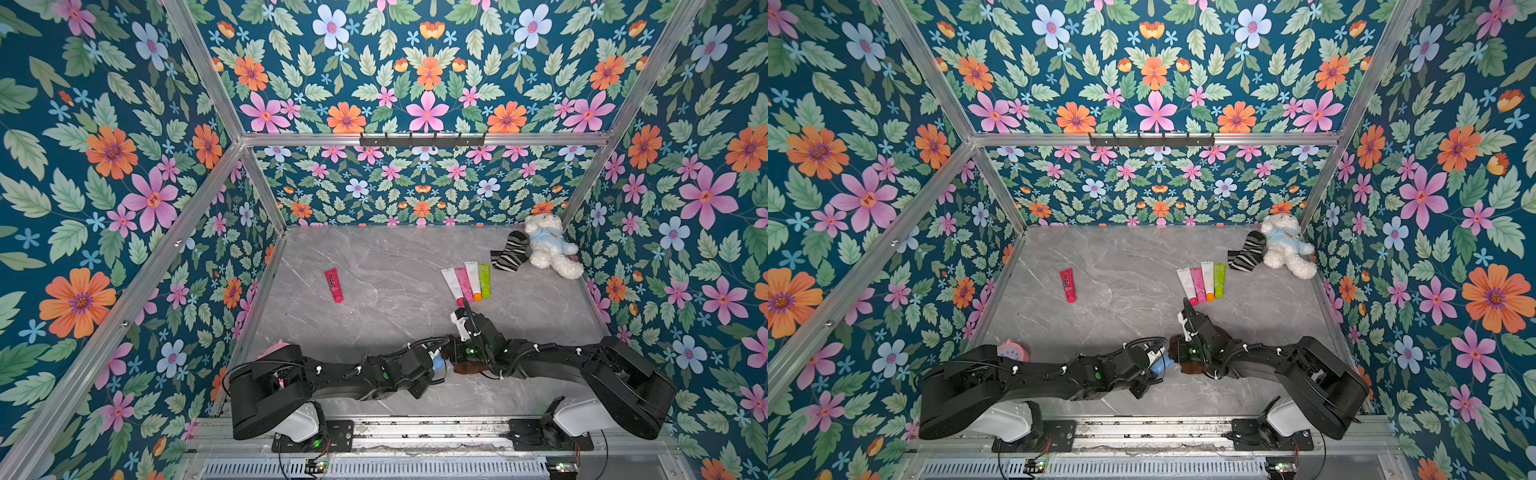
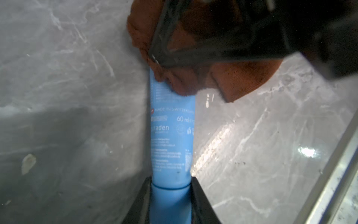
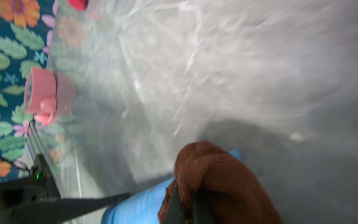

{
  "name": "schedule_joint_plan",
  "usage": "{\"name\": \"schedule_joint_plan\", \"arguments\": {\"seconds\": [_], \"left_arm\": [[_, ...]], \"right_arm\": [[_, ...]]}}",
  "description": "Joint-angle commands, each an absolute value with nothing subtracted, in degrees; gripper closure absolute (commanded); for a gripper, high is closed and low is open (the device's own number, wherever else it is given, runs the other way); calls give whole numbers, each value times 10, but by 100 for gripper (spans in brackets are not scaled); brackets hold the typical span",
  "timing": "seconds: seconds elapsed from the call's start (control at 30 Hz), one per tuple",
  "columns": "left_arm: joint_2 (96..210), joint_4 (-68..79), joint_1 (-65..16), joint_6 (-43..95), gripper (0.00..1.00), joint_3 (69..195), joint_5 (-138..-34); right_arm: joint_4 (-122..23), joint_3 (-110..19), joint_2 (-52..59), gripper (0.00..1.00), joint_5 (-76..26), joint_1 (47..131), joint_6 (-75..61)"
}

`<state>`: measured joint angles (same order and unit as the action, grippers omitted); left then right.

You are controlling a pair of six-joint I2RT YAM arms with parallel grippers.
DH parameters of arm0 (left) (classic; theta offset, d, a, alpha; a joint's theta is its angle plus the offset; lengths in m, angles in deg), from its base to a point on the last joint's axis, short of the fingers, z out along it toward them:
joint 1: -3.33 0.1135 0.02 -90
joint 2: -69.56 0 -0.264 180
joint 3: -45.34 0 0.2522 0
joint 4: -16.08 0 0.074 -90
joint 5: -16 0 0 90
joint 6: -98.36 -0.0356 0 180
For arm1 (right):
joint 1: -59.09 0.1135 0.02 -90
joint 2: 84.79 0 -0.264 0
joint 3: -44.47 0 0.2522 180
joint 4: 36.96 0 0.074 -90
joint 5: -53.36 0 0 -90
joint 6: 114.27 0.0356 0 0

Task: Wipe the surface of the toothpaste tube
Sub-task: Wipe the dirt from the toothpaste tube.

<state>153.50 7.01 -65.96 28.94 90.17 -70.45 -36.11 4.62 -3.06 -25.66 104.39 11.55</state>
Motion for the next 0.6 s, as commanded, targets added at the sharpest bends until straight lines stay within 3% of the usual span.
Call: {"name": "schedule_joint_plan", "arguments": {"seconds": [0.0, 0.2, 0.4, 0.57], "left_arm": [[1535, 23, -657, 293, 100, 901, -666], [1521, 23, -657, 295, 100, 896, -659], [1508, 24, -658, 298, 100, 889, -653], [1507, 25, -658, 298, 100, 888, -652]], "right_arm": [[-408, 55, -45, 100, -222, 1081, 152], [-383, 78, -30, 100, -226, 1082, 168], [-431, 92, -15, 100, -266, 977, 148], [-492, 70, -50, 100, -301, 967, 122]]}}
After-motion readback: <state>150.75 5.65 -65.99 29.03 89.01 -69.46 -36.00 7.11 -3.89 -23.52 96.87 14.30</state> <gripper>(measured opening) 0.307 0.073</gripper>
